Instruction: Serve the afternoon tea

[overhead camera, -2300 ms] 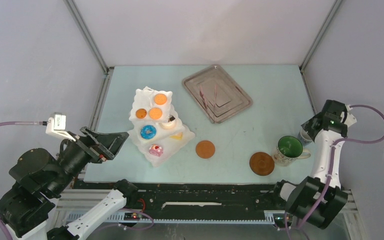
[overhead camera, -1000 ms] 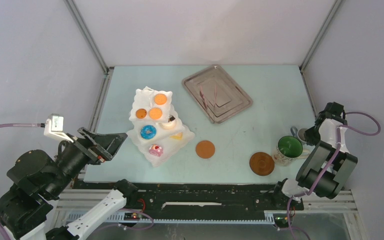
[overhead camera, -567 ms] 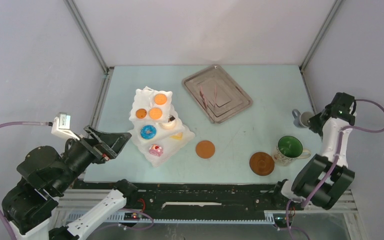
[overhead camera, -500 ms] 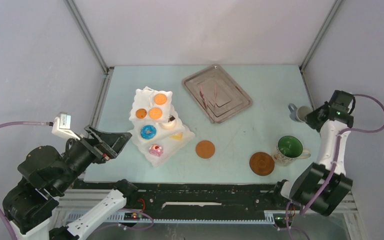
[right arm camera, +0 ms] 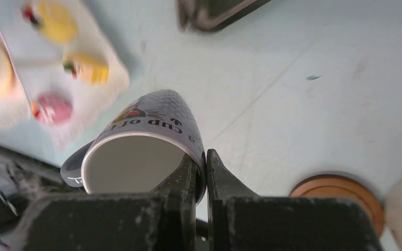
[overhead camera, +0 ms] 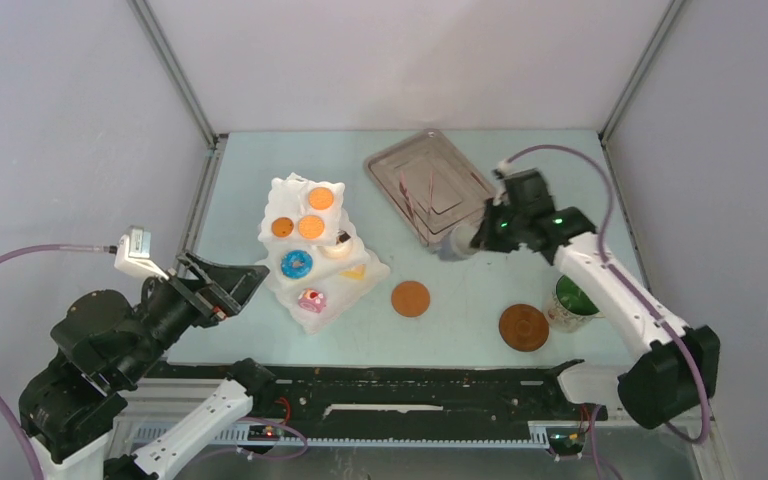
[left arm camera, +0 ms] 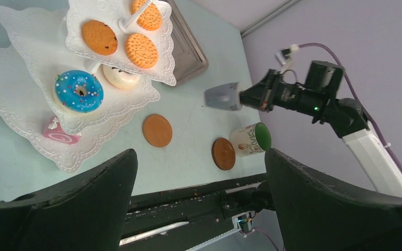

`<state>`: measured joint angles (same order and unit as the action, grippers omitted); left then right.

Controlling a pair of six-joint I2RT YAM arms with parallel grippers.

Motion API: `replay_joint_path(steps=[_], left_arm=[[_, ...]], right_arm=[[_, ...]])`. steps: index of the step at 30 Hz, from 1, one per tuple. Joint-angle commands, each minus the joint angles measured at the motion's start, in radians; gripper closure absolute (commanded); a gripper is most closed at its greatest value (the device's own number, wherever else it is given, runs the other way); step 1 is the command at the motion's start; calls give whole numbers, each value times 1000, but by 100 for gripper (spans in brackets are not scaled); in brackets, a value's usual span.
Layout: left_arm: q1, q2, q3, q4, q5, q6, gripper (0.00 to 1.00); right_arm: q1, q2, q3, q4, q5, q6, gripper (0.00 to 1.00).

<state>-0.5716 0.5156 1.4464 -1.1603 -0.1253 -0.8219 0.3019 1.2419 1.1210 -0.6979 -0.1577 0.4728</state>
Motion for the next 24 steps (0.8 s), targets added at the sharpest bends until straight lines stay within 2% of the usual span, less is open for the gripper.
replay_joint_path(steps=[1, 5, 7, 11, 17, 24], left_arm=[[3, -2, -10, 48, 13, -21, 2], [3, 0, -13, 48, 16, -25, 2], [3, -1, -18, 47, 15, -26, 2], [3, 1, -23, 44, 16, -25, 2], [3, 7, -23, 45, 17, -22, 2], [3, 12, -19, 34, 10, -8, 2]], right_arm=[[231, 90, 36, -32, 124, 21, 100], [358, 222, 96, -90, 158, 62, 100], [415, 288, 137, -120, 221, 72, 100], [489, 398, 246, -185, 293, 77, 100], [512, 520, 372, -285, 332, 74, 100], [518, 586, 440, -311, 328, 65, 100]])
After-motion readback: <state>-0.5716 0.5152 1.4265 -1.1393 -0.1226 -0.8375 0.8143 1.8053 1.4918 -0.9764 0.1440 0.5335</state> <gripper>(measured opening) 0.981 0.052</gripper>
